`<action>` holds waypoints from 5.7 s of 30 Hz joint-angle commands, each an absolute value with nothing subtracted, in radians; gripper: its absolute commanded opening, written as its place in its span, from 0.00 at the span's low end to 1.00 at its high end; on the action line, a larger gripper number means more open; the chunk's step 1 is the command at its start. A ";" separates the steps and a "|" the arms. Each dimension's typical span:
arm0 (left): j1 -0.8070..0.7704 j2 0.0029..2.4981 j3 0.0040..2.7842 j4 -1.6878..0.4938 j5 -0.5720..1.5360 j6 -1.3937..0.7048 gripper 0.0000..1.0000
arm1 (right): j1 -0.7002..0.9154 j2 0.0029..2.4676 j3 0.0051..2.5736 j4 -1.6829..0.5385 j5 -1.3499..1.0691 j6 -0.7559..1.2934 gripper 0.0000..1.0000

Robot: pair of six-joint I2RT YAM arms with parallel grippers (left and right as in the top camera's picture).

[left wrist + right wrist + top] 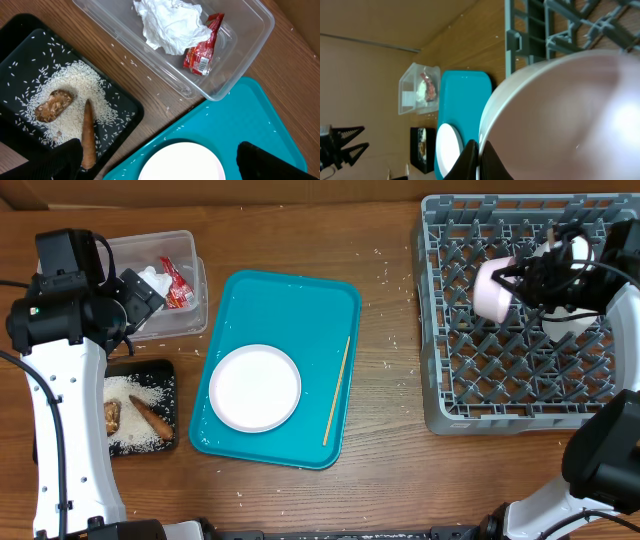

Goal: Sort waste into correct bins and load items into the dishwasher
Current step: 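Carry the pink bowl right into the dish rack with the right gripper, then lower the pink bowl upside down into the rack and release it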

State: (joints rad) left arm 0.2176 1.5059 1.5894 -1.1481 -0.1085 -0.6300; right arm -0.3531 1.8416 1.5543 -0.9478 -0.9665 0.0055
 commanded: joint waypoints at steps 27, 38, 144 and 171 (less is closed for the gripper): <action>0.215 1.505 1.591 -1.148 -0.107 -0.643 1.00 | -0.498 1.845 1.493 -0.815 -1.349 -0.005 0.04; 0.215 1.505 1.591 -1.148 -0.107 -0.643 1.00 | -0.471 1.908 1.491 -0.847 -1.189 -0.004 0.04; 0.215 1.505 1.591 -1.148 -0.107 -0.643 1.00 | -0.327 1.799 1.569 -1.054 -0.001 0.289 0.04; 0.215 1.505 1.591 -1.148 -0.107 -0.643 1.00 | -0.331 1.894 1.546 -0.999 0.088 0.319 0.04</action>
